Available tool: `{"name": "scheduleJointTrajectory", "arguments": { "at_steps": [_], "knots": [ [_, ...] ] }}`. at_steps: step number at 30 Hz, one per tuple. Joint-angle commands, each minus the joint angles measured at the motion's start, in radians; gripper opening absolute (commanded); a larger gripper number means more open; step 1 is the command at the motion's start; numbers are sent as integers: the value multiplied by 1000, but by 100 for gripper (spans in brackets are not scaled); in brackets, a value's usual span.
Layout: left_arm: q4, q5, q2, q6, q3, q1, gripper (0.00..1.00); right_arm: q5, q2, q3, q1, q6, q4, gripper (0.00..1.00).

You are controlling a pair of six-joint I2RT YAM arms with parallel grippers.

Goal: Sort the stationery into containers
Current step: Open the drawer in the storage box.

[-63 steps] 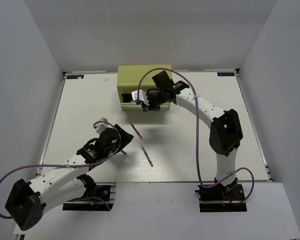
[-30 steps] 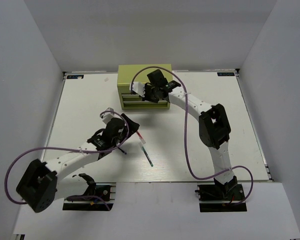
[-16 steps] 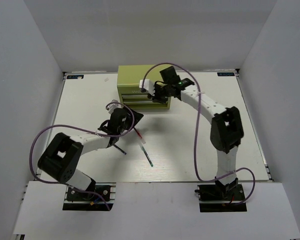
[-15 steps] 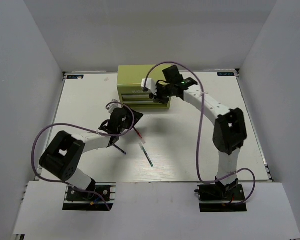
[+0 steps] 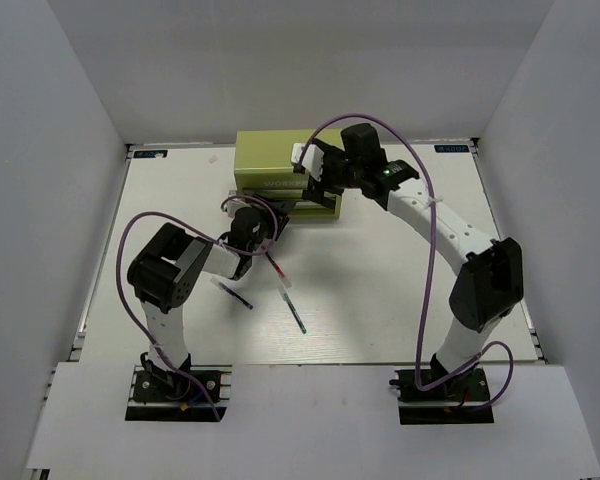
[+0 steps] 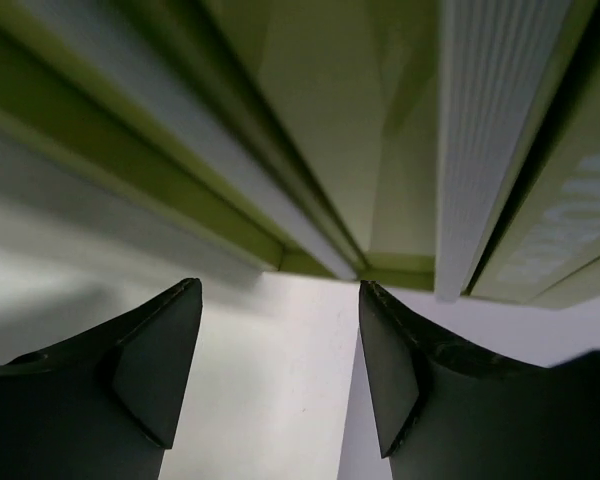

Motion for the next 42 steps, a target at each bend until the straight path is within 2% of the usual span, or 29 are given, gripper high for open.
{"name": "scheduleJointTrajectory", "arguments": {
  "at_steps": [1, 8, 14, 30, 34, 35, 42],
  "knots": [
    [73, -19, 19, -32, 65, 6, 74, 145, 58, 40, -14, 23, 73, 89],
    [53, -80, 61, -50, 107, 6, 74, 211, 184, 172, -29, 44, 69, 89],
    [31, -127, 84, -83, 107, 6, 65, 222, 233, 242, -34, 70, 64, 89],
    [-16, -223, 162, -121, 197, 16, 52, 224, 265, 271, -39, 55, 32, 89],
    [-2, -223, 173, -130, 206, 16, 37, 227, 269, 267, -39, 55, 27, 89],
    [-2, -223, 182, -130, 206, 16, 30, 228, 273, 268, -39, 52, 18, 89],
    [48, -223, 171, -139, 133, 16, 7, 239, 310, 307, -39, 55, -30, 89]
  ]
}}
